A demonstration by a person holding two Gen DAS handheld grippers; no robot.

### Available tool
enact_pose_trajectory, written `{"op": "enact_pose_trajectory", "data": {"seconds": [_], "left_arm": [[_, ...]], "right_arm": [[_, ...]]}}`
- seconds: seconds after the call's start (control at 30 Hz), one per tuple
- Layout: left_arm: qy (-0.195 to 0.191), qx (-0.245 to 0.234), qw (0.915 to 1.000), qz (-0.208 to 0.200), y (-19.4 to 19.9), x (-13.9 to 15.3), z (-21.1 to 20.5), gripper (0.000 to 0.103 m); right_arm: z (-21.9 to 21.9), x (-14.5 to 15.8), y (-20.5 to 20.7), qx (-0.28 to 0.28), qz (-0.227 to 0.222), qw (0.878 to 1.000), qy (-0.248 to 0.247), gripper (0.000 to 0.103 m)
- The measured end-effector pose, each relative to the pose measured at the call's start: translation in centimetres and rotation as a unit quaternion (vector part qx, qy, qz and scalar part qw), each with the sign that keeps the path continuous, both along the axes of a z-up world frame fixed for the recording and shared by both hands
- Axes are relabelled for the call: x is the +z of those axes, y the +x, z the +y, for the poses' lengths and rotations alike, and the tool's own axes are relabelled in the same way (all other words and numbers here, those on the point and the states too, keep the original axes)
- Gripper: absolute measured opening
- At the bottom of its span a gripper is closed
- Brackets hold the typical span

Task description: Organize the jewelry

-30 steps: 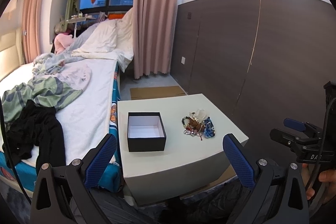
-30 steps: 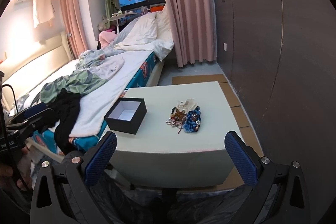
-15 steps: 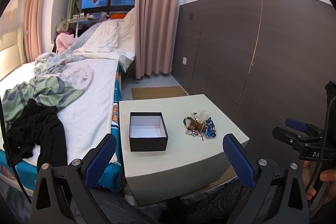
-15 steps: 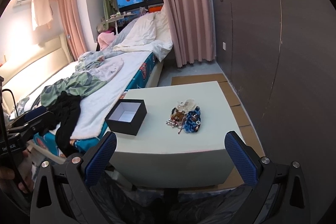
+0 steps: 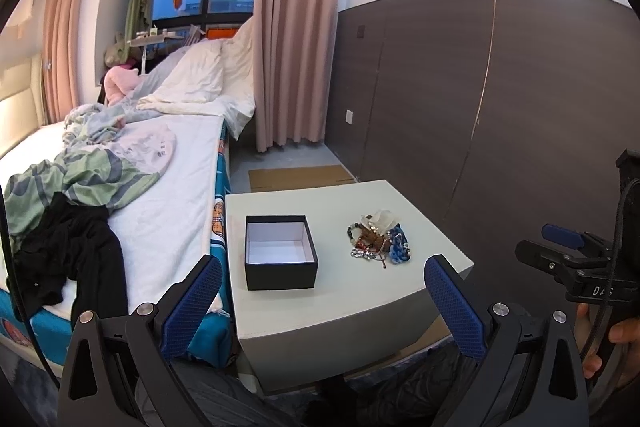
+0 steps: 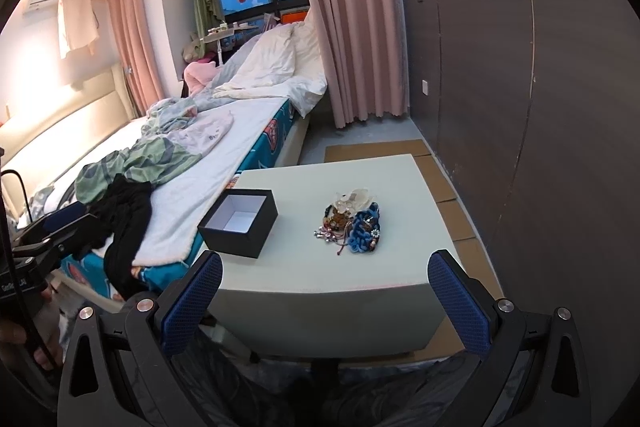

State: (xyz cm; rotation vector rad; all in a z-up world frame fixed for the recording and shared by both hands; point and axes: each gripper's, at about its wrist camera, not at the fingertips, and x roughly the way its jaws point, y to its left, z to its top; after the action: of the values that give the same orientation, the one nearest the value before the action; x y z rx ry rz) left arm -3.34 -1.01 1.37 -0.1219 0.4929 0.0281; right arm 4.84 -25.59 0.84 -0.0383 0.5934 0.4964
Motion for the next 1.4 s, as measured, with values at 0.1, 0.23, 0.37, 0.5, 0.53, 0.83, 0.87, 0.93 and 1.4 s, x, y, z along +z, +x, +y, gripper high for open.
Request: {"op": "enact_pose_trajectory", "data": {"seconds": [0.1,0.23,0.37,0.5,0.53,0.83,0.87,0.93,1.4], "left_arm": [[0.004,0.004,1.0000,-0.001,0.0,0.0,-0.1,0.101],[0.006,0.001,1.0000,0.000,0.0,0.0,-0.1,0.101],[0.006,0.004,1.0000,-0.001,0.1,0.0,0.0,0.101],[0.004,0.006,1.0000,0.004,0.5,-0.2,0.1,0.101],[0.005,0.005,1.0000,0.005,0.6,-0.3,0.1,0.101],[0.008,-0.001,0.9997,0.025,2.9,-1.2,0.0,0.101],[0.008,-0.003,0.9995,0.029,3.3,-1.4,-0.1,0.101],[0.008,-0.010,0.9992,0.037,4.2,-1.8,-0.4,0.101],[0.011,-0.059,0.9939,0.093,12.3,-4.4,-2.8,0.101]], "right_arm": [[0.1,0.0,0.1,0.008,0.008,1.000,0.006,0.103],[0.1,-0.1,0.3,0.011,0.009,1.000,0.007,0.103],[0.4,-0.4,0.5,0.022,0.015,1.000,0.008,0.103],[0.3,-0.5,0.9,0.022,0.016,1.000,0.014,0.103],[0.2,-0.6,1.0,0.021,0.016,1.000,0.015,0.103],[-1.1,-1.5,3.2,0.010,0.026,0.999,0.026,0.103],[-1.3,-1.6,3.5,0.007,0.026,0.999,0.028,0.103],[-1.8,-1.9,4.1,0.003,0.028,0.999,0.030,0.103],[-4.1,-5.6,10.2,-0.023,0.078,0.996,0.045,0.103]]}}
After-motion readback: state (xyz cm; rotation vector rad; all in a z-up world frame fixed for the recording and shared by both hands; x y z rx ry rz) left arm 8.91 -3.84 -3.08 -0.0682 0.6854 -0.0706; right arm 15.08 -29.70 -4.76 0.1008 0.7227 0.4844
